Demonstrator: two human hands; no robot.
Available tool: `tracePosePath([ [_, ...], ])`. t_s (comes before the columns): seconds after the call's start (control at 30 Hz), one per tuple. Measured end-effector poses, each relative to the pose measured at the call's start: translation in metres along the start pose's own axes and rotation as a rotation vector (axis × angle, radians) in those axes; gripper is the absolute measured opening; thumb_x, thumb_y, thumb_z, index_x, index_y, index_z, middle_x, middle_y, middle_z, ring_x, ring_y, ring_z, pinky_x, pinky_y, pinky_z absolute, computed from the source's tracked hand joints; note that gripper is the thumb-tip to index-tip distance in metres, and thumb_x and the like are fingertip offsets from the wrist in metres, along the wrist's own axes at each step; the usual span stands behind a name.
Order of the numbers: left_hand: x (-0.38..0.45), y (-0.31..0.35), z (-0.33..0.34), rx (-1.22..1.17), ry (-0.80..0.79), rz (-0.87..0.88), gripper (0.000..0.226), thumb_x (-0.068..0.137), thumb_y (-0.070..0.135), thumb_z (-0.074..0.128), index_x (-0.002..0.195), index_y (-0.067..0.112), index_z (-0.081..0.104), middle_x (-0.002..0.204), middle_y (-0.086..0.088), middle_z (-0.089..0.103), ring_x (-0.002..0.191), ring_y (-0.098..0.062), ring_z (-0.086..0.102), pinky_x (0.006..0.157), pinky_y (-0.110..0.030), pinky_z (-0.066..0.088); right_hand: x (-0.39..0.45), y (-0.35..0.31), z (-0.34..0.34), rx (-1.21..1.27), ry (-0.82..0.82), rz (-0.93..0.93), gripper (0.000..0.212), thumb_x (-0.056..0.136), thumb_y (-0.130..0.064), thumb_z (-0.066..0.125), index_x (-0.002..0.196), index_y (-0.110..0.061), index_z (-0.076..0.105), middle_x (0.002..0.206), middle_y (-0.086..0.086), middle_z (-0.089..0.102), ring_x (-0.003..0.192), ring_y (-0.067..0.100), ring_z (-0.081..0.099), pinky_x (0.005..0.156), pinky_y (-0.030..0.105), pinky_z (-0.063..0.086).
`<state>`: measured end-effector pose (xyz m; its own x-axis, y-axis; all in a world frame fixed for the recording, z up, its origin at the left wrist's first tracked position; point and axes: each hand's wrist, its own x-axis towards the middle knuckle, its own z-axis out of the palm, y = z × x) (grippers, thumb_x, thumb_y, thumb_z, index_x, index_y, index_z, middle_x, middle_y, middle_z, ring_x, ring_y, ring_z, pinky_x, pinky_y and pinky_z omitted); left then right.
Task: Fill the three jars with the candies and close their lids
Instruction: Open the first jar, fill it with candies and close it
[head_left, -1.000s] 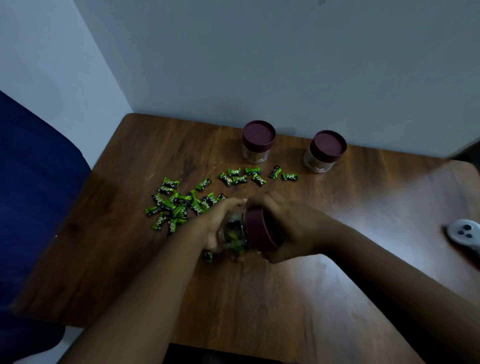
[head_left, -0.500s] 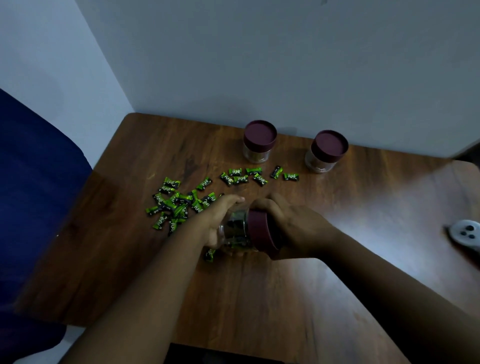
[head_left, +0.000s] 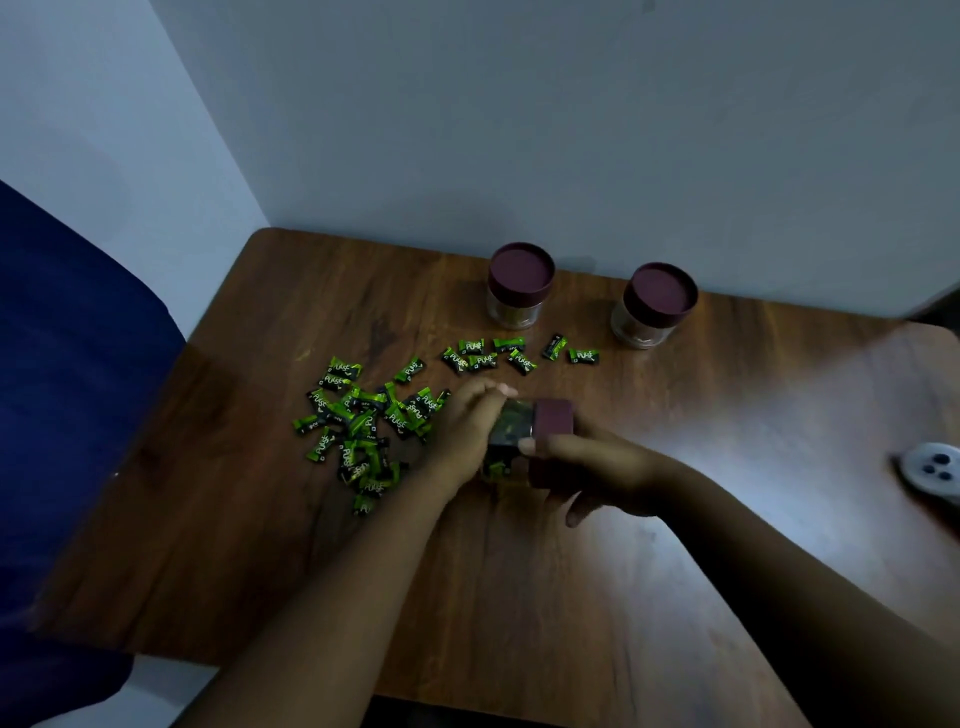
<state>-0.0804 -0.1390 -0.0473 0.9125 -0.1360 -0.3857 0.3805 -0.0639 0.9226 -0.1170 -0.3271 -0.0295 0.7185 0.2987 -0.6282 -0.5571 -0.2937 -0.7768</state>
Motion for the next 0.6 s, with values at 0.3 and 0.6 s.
tracePosePath([
  [0.3, 0.003, 0.004, -0.014, -0.070, -0.390, -0.408, 0.075, 0.066, 0.083, 0.065, 0.122, 0.033, 0.063, 0.112, -0.006, 0.075, 0.093, -0.028, 0.075, 0.077, -0.053, 0.062, 0.005, 0.005, -0.016, -0.307, 0.115, -0.298, 0.093, 0.068, -0.035, 0.091, 0.136, -0.039, 0.029, 0.117, -0.004, 0.059, 0.092, 0.017, 0.071, 0.059, 0.031, 0.057],
  [0.6, 0.003, 0.012, -0.014, -0.102, -0.414, -0.429, 0.076, 0.067, 0.089, 0.058, 0.114, 0.030, 0.070, 0.107, -0.010, 0.077, 0.091, -0.029, 0.076, 0.067, -0.046, 0.062, -0.004, -0.011, -0.021, -0.196, 0.025, -0.212, 0.098, 0.064, -0.037, 0.091, 0.138, -0.045, 0.027, 0.122, 0.003, 0.058, 0.091, 0.021, 0.072, 0.055, 0.036, 0.056],
])
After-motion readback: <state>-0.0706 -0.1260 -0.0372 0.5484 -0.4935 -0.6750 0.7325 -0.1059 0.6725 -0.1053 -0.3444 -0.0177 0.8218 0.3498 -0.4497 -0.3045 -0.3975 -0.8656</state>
